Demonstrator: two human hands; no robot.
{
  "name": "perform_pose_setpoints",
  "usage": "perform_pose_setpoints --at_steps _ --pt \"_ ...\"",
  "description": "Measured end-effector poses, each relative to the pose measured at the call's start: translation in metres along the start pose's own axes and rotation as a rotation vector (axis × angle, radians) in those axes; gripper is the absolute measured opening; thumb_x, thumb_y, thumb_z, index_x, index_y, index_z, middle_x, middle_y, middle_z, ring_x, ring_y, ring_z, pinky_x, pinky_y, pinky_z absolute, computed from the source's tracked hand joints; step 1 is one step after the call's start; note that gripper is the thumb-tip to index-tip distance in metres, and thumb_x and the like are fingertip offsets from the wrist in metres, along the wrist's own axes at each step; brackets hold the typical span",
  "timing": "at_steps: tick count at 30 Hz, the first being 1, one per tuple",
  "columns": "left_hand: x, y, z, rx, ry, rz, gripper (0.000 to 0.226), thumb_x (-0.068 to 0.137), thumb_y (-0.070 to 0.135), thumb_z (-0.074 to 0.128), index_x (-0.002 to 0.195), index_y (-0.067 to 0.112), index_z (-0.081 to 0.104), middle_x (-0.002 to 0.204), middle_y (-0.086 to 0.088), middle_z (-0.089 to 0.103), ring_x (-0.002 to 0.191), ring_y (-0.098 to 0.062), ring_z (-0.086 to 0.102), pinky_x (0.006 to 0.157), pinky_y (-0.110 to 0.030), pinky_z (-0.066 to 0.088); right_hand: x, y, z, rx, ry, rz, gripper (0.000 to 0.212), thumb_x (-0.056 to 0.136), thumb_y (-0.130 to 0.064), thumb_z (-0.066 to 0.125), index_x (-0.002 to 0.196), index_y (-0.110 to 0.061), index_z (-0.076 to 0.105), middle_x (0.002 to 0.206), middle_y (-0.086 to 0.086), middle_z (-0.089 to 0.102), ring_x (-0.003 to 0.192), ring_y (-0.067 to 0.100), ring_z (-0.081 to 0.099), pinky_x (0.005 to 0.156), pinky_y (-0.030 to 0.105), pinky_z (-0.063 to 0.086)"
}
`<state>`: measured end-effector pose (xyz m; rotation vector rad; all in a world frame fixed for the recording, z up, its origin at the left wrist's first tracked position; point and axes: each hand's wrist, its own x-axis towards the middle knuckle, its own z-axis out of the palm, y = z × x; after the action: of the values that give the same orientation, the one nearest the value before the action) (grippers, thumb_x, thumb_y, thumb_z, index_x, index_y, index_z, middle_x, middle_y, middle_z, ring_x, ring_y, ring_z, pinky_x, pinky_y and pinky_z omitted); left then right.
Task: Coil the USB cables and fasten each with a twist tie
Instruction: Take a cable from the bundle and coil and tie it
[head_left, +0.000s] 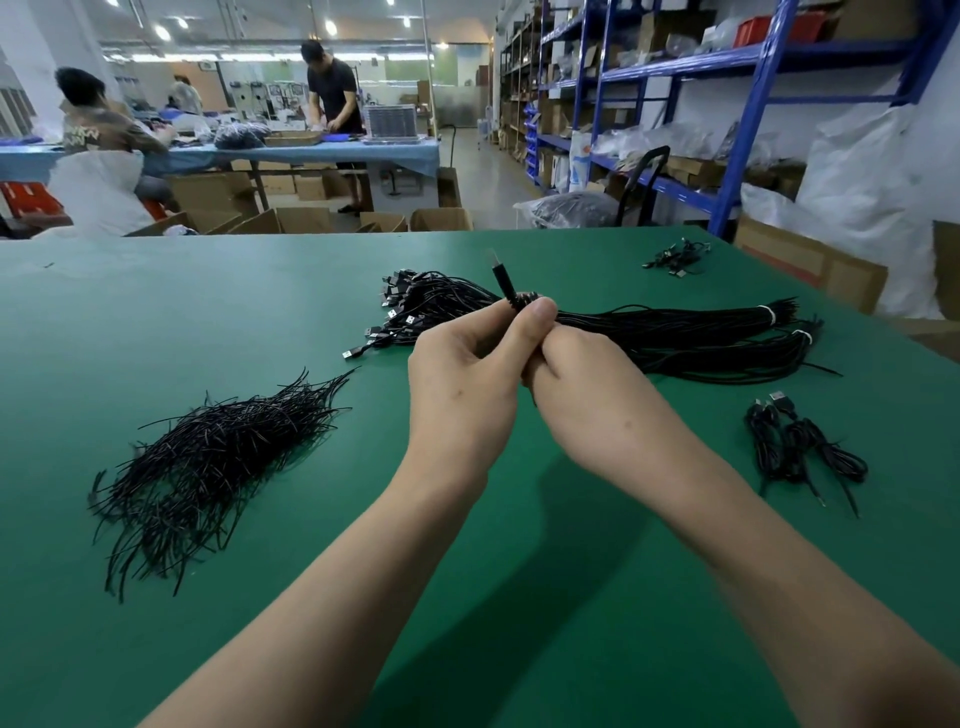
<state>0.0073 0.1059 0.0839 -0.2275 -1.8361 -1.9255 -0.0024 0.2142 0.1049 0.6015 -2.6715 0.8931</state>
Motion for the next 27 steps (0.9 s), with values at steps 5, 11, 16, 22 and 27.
perform_pose_setpoints --at_steps 5,11,16,22,27 --pt "0.001 -0.004 -0.001 -0.078 0.025 0.001 0.022 0.098 0.022 0.065 0.094 0.004 0.077 0.092 -0.016 0.076 0.080 -0.011 0.065 0.071 -0.020 0.053 0.005 0.003 -0.004 0.338 -0.180 0.020 0.026 0.100 -0.027 0.039 0.076 -0.025 0.048 0.062 -0.010 0.050 0.055 0.014 0.043 0.060 0.038 0.039" --pt "0.001 0.002 -0.005 -0.182 0.027 0.002 0.022 0.099 0.018 0.064 0.092 0.001 0.076 0.081 -0.002 0.074 0.058 -0.006 0.059 0.047 -0.017 0.049 0.001 0.004 -0.013 0.763 -0.390 -0.004 0.027 0.110 -0.019 0.035 0.087 -0.019 0.049 0.070 -0.004 0.032 0.054 0.008 0.031 0.058 0.026 0.042" --pt "0.002 0.007 -0.008 -0.176 0.029 0.015 0.020 0.097 0.019 0.066 0.087 0.006 0.077 0.080 -0.005 0.074 0.054 -0.009 0.057 0.044 -0.019 0.048 0.000 0.002 -0.011 0.784 -0.394 -0.030 0.025 0.110 -0.021 0.034 0.089 -0.014 0.046 0.066 -0.005 0.036 0.050 0.010 0.033 0.054 0.031 0.049" --pt "0.000 0.005 -0.008 -0.174 0.020 0.024 0.021 0.098 0.022 0.065 0.082 0.015 0.077 0.083 -0.009 0.075 0.040 -0.018 0.053 0.041 -0.026 0.047 0.000 0.007 -0.010 0.732 -0.358 -0.026 0.028 0.110 -0.024 0.038 0.088 -0.011 0.049 0.059 -0.004 0.047 0.044 0.017 0.048 0.052 0.034 0.050" --pt "0.003 0.004 -0.008 -0.171 0.072 0.054 0.019 0.098 0.018 0.065 0.086 0.011 0.078 0.071 -0.003 0.068 0.054 -0.008 0.053 0.052 -0.020 0.048 0.002 0.011 -0.006 0.965 -0.411 0.010 0.032 0.110 -0.031 0.037 0.091 -0.011 0.052 0.062 -0.004 0.039 0.047 0.011 0.035 0.047 0.027 0.045"
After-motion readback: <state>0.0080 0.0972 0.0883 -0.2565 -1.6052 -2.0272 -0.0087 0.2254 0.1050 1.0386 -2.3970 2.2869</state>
